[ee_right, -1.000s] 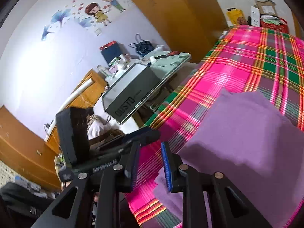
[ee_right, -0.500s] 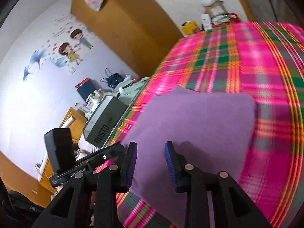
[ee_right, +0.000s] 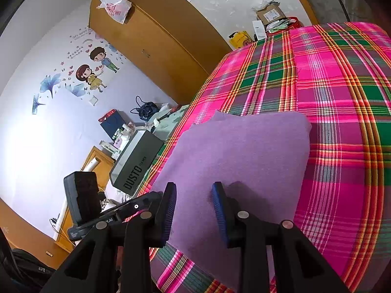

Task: Fold clothes

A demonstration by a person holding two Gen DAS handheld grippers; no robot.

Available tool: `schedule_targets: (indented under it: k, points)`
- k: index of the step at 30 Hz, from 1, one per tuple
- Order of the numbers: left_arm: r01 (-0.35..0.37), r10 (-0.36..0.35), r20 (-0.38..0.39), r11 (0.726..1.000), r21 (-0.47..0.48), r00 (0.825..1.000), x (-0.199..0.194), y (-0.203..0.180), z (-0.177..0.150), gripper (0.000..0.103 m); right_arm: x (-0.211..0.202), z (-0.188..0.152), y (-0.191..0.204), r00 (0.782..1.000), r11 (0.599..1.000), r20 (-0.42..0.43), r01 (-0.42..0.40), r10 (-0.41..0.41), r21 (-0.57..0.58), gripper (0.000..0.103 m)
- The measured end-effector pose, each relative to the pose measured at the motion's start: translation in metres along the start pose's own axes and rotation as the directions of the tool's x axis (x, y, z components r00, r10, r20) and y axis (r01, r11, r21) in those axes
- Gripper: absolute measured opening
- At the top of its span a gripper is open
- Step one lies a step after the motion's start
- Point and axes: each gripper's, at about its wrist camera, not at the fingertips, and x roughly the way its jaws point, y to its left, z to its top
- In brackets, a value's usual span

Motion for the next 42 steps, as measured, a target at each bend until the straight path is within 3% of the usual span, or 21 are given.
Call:
schedule_targets:
  k: [10, 13, 18, 23, 32, 36, 42]
  points:
    - [0.009, -0.009, -0.004, 1.0, 0.008, 1.0, -0.016, 0.003, -0.022, 0.011, -0.016, -0.001, -0.012, 0.998, 1.0, 0.059, 0.012, -0.012, -0.012, 0.032]
    - [0.021, -0.021, -0.002, 1.0, -0.016, 1.0, -0.016, 0.009, -0.014, 0.021, -0.016, -0.001, -0.021, 0.998, 1.0, 0.059, 0.026, -0.026, 0.011, 0.032]
    - [0.04, -0.041, 0.048, 0.999, 0.013, 0.998, -0.009, 0.011, 0.017, 0.049, -0.021, 0.001, -0.032, 0.997, 0.999, 0.073, 0.03, -0.033, 0.042, 0.032]
    - [0.04, -0.04, 0.007, 0.999, 0.028, 0.999, 0.027, 0.015, 0.052, 0.049, -0.025, 0.004, -0.042, 0.995, 0.997, 0.091, 0.038, -0.045, 0.072, 0.032]
    - [0.074, -0.073, -0.019, 0.997, 0.031, 0.997, 0.057, 0.015, 0.074, 0.046, -0.028, 0.01, -0.057, 0.992, 0.992, 0.108, 0.059, -0.071, 0.109, 0.032]
    - [0.085, -0.086, -0.035, 0.996, -0.01, 0.996, 0.065, 0.021, 0.078, 0.019, -0.025, 0.014, -0.064, 0.99, 0.989, 0.108, 0.072, -0.086, 0.128, 0.032]
    - [0.027, -0.027, 0.024, 1.0, -0.009, 0.999, 0.055, 0.015, 0.078, 0.014, -0.029, 0.019, -0.079, 0.985, 0.979, 0.13, 0.091, -0.116, 0.181, 0.032]
